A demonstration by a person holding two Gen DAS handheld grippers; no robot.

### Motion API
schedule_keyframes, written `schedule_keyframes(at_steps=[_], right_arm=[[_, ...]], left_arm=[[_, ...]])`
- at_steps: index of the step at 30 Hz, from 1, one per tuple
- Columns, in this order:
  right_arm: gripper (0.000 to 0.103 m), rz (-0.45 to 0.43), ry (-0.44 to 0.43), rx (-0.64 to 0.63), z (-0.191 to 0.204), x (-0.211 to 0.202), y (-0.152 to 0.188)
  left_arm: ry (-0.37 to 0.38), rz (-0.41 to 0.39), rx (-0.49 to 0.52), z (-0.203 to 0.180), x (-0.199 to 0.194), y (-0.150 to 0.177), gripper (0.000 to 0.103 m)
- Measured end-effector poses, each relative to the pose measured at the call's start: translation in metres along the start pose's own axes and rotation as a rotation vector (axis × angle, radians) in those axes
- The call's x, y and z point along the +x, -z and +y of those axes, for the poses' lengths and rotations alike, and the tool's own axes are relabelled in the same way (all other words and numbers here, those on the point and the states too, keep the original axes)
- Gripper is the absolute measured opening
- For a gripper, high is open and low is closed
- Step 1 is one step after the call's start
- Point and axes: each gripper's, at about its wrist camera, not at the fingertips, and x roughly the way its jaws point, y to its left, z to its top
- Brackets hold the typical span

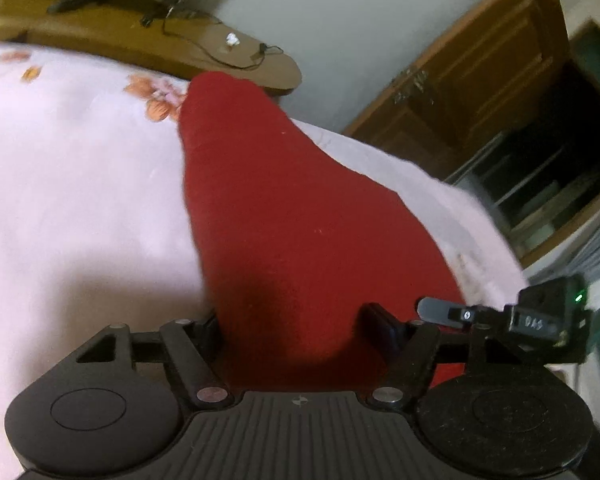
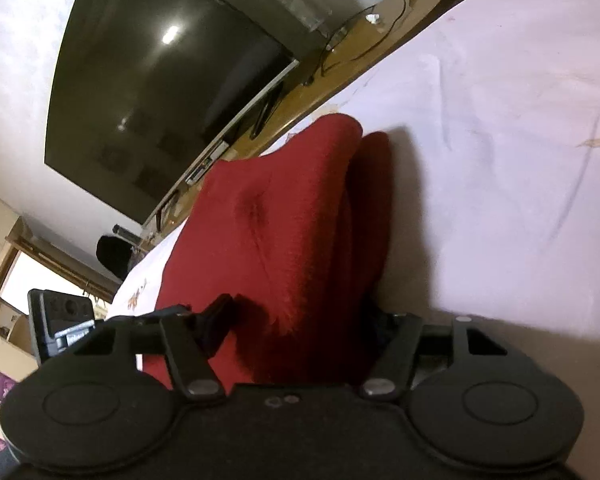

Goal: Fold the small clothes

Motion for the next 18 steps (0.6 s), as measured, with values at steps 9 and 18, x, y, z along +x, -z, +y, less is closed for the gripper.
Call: schedule_keyframes(at_steps=[9,18], right_arm=[[0.049,-0.036,-0.001,-0.001,-0.002,-0.003,0.010],[0.048,-0.050,0.010,-0.001,-0.002,-0.006,0.015]], left_arm=[[-0.028,-0.024,0.046,-0.010,-0.006,0.002,0.060],[-0.040,-0.035,0.052,-0.011,-0.007,0.004,0.059]])
